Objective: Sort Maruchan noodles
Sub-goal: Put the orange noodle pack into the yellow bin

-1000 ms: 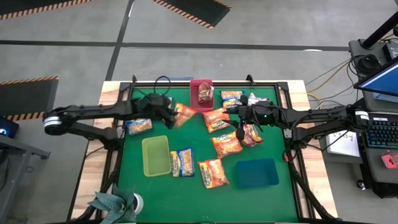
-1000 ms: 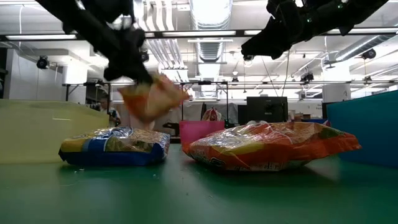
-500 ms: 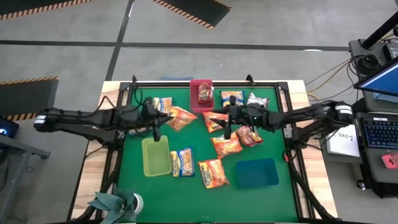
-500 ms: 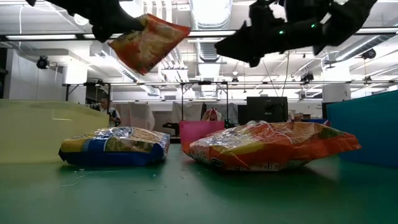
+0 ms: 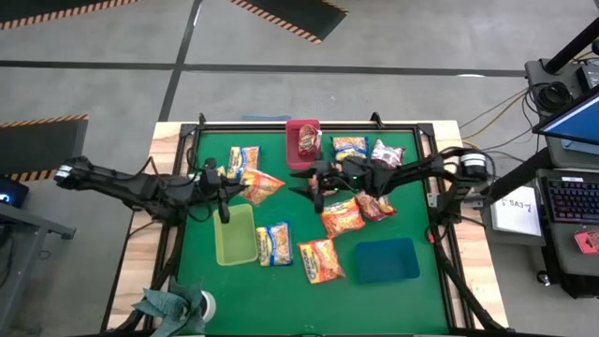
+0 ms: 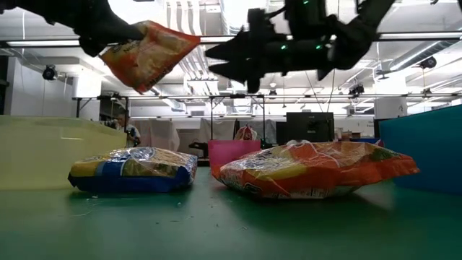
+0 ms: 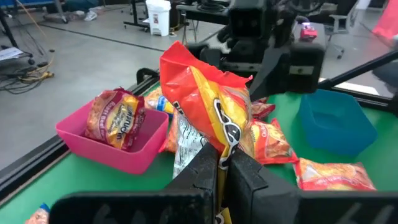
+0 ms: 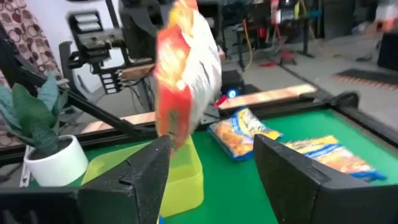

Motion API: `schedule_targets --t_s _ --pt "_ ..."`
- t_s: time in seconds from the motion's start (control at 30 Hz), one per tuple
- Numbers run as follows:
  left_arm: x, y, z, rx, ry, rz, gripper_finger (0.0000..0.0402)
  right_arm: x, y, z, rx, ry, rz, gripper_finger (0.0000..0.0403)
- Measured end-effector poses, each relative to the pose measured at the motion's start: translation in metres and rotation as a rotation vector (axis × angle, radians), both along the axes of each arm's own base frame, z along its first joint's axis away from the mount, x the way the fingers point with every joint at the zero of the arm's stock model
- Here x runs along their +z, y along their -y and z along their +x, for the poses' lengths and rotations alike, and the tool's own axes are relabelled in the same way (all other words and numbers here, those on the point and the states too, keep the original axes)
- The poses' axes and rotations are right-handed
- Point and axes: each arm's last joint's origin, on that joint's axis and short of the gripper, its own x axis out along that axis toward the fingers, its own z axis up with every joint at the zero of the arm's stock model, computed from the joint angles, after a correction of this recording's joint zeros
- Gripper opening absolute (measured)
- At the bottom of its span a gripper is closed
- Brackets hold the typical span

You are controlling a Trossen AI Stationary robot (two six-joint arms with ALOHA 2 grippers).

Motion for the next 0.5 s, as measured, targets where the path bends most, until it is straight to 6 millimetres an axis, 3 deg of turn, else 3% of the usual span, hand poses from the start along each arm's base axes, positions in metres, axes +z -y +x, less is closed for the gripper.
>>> schedule_targets --t_s 0.27,0.5 --pt "-0.009 0.001 -0.018 0.060 0.039 0.006 0.0000 -0.007 0.003 0.047 0.113 0.017 0.047 0.0253" --pt "-0.019 -0.001 -0.023 0.072 0.044 -0.009 0.0000 -0.007 0.007 0.079 0.118 0.053 0.064 0.0256"
